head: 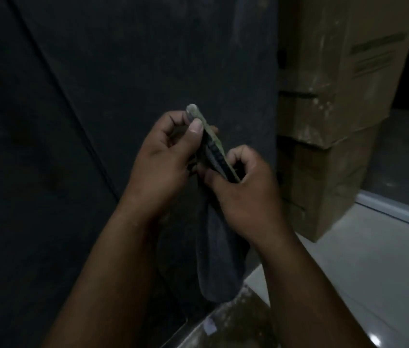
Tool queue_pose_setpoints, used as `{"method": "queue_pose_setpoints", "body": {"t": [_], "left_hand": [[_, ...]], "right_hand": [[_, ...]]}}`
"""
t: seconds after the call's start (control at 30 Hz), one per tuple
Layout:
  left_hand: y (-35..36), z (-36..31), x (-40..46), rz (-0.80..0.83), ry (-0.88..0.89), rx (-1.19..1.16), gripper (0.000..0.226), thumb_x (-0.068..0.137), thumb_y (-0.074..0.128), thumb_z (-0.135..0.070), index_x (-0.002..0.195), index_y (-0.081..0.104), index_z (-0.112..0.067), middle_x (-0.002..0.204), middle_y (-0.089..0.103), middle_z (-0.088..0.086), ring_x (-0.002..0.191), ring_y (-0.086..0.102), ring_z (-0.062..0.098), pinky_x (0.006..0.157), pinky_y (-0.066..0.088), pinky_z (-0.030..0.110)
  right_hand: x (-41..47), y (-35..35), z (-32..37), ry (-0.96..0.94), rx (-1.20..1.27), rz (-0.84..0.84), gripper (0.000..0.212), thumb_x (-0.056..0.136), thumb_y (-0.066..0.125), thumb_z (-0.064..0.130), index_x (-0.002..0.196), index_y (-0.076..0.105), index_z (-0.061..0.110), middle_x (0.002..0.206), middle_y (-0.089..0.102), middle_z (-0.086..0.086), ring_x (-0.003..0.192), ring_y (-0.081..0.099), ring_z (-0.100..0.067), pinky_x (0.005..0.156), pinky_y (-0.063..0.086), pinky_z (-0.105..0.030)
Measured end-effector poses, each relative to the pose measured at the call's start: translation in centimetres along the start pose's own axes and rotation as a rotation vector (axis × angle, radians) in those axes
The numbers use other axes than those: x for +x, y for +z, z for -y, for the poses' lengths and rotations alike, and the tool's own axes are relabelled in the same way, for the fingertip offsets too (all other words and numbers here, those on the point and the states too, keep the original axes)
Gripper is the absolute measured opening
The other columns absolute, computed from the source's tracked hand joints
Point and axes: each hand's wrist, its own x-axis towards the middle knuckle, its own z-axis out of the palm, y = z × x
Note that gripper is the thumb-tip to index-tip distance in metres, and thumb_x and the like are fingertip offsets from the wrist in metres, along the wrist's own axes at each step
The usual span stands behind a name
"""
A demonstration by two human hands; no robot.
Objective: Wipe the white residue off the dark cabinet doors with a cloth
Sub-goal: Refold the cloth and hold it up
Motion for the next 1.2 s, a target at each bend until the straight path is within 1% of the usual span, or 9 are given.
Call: {"method": "queue_pose_setpoints", "body": {"t": [0.1, 0.33, 0.43, 0.53, 0.63, 0.77, 0.93, 1.07, 1.2], "left_hand": [[3.2, 1.2, 4.3, 0.074, 0.045, 0.055, 0.009, 0.105, 0.060, -0.021, 0.096, 0.061, -0.021, 0.086, 0.070, -0.005, 0.081, 0.067, 0.010, 0.069, 0.056, 0.025], [10.1, 0.9, 15.1, 0.142, 0.094, 0.060, 0.008, 0.099, 0.067, -0.014, 0.094, 0.063, -0.011, 0.085, 0.067, 0.001, 0.079, 0.063, 0.009, 0.068, 0.054, 0.023], [12.0, -0.6, 19.7, 0.120, 0.127, 0.044, 0.009, 0.097, 0.071, -0.010, 0.090, 0.064, -0.011, 0.080, 0.068, -0.003, 0.073, 0.063, 0.004, 0.062, 0.052, 0.018], [12.8, -3.2, 23.2, 0.104, 0.147, 0.047, 0.010, 0.097, 0.072, -0.010, 0.090, 0.065, -0.012, 0.078, 0.068, -0.008, 0.072, 0.064, 0.000, 0.060, 0.050, 0.013], [12.2, -6.4, 25.3, 0.043, 0.155, 0.086, 0.010, 0.097, 0.072, -0.009, 0.091, 0.064, -0.009, 0.078, 0.066, -0.010, 0.072, 0.062, -0.001, 0.063, 0.049, 0.014], [10.6, -9.6, 26.1, -0.027, 0.190, 0.106, 0.010, 0.097, 0.072, -0.011, 0.092, 0.063, -0.010, 0.082, 0.065, -0.005, 0.073, 0.061, -0.001, 0.066, 0.049, 0.014], [7.9, -10.7, 24.5, -0.087, 0.239, 0.060, 0.010, 0.094, 0.076, -0.015, 0.093, 0.067, -0.012, 0.084, 0.068, -0.003, 0.077, 0.063, 0.001, 0.068, 0.051, 0.016], [6.4, -10.5, 21.2, -0.063, 0.229, -0.001, 0.009, 0.092, 0.079, -0.018, 0.091, 0.070, -0.017, 0.086, 0.072, -0.007, 0.081, 0.068, 0.001, 0.070, 0.053, 0.015], [4.5, -11.0, 16.3, -0.048, 0.218, -0.052, 0.008, 0.090, 0.081, -0.018, 0.095, 0.075, -0.021, 0.093, 0.077, -0.004, 0.088, 0.072, 0.006, 0.075, 0.055, 0.018]], "right_hand": [[3.6, -4.1, -0.8, -0.015, -0.114, -0.065, 0.039, 0.083, 0.084, 0.026, 0.074, 0.046, 0.030, 0.065, 0.054, 0.015, 0.057, 0.049, 0.002, 0.051, 0.039, -0.014], [13.5, -10.7, -0.2, 0.071, -0.238, -0.152, 0.031, 0.078, 0.087, 0.035, 0.096, 0.062, 0.034, 0.083, 0.071, 0.013, 0.071, 0.068, 0.000, 0.055, 0.049, -0.013], [17.9, -11.9, 1.4, 0.084, -0.266, -0.160, 0.021, 0.081, 0.084, 0.038, 0.091, 0.067, 0.033, 0.082, 0.073, 0.012, 0.069, 0.069, -0.004, 0.056, 0.056, -0.026], [21.9, -12.6, 3.7, 0.115, -0.276, -0.110, 0.023, 0.082, 0.082, 0.043, 0.087, 0.067, 0.026, 0.077, 0.074, 0.001, 0.070, 0.071, -0.020, 0.063, 0.060, -0.048], [25.2, -12.6, 6.9, 0.126, -0.297, 0.016, 0.028, 0.084, 0.080, 0.043, 0.088, 0.067, 0.018, 0.079, 0.074, -0.004, 0.072, 0.072, -0.026, 0.064, 0.059, -0.051], [27.4, -11.5, 10.3, 0.052, -0.319, 0.159, 0.022, 0.087, 0.079, 0.041, 0.096, 0.069, 0.024, 0.087, 0.075, 0.002, 0.078, 0.074, -0.018, 0.069, 0.062, -0.055], [26.2, -10.1, 11.9, -0.017, -0.367, 0.220, 0.030, 0.079, 0.076, 0.058, 0.096, 0.070, 0.034, 0.090, 0.075, 0.012, 0.078, 0.072, -0.004, 0.062, 0.062, -0.037], [22.9, -9.7, 12.2, -0.014, -0.371, 0.329, 0.018, 0.092, 0.069, 0.048, 0.097, 0.074, 0.031, 0.090, 0.076, 0.004, 0.083, 0.075, -0.017, 0.073, 0.061, -0.057], [18.0, -8.7, 13.2, -0.066, -0.367, 0.262, 0.016, 0.091, 0.074, 0.037, 0.106, 0.072, 0.030, 0.099, 0.076, 0.004, 0.092, 0.075, -0.016, 0.080, 0.062, -0.055]]}}
